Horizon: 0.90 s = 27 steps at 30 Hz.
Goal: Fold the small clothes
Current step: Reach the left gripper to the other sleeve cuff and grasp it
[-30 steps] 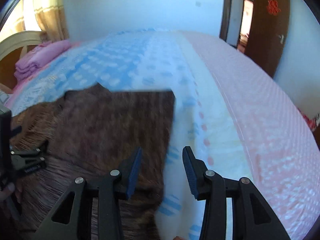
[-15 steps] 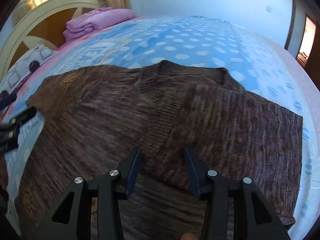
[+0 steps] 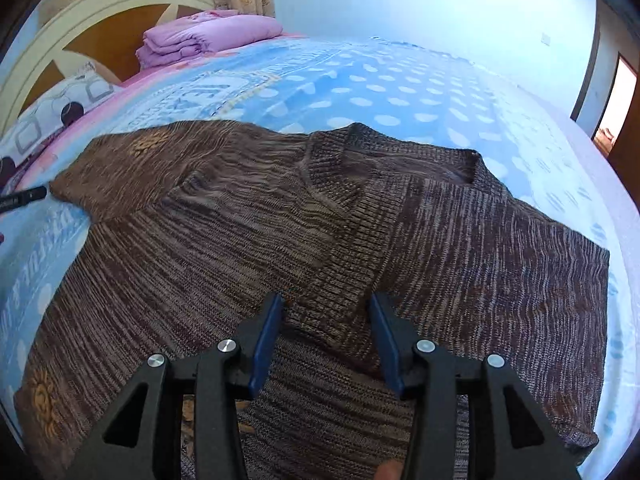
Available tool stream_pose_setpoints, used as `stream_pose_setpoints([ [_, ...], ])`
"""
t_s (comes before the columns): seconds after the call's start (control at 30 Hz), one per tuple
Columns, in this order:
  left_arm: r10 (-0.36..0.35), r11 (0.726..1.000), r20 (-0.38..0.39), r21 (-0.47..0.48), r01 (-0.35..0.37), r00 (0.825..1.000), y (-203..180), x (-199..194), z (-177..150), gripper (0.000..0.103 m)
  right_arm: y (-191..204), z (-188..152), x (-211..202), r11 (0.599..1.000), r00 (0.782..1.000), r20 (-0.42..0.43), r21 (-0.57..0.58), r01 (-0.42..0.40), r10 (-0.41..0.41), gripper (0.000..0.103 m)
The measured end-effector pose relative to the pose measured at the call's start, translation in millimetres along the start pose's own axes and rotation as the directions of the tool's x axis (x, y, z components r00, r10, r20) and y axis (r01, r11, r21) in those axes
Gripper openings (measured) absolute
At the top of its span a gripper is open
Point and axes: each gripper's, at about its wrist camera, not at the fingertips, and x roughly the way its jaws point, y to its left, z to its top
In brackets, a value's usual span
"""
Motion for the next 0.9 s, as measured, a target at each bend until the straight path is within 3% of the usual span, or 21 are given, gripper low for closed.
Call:
stream_pose_setpoints([
  [0.1,-0.057,0.997,-0.020,-0.053,0.056,0.998,2,7,2,0.100,6,-2,0,1.000,1.000,0.000,-0.013,0.014,-0.014,0.050],
  [0.3,-0.107,0.985,-0.059,-0.140,0.098,0.993,-3,24,5,0.081,5,-2,3,0.999,0.999,0.009,-0.024,0.032,-0.032,0.051],
  [0.57,-0.095,0.980,-0.027,-0.176,0.089,0.995,-2,30,11,0.077,5,-4,1,0.999,0.999,0.018,-0.028,0.044,-0.043,0.052],
  [0.67,-0.107,0.978,-0.012,-0.182,0.103,0.994,-3,32,14,0.066,6,-4,1,0.998,0.999,0.019,-0.033,0.051,-0.051,0.052],
  [0.73,-0.136,0.972,0.007,-0.192,0.134,0.991,-4,33,15,0.042,6,-4,1,0.998,0.998,0.020,-0.034,0.055,-0.054,0.053],
  [0.83,-0.173,0.967,0.009,-0.189,0.171,0.985,-6,34,17,0.020,6,-4,2,0.998,0.998,0.022,-0.035,0.061,-0.060,0.054],
  [0.9,-0.189,0.964,0.009,-0.190,0.187,0.982,-7,33,17,0.017,7,-4,2,0.997,0.998,0.022,-0.037,0.067,-0.066,0.055],
])
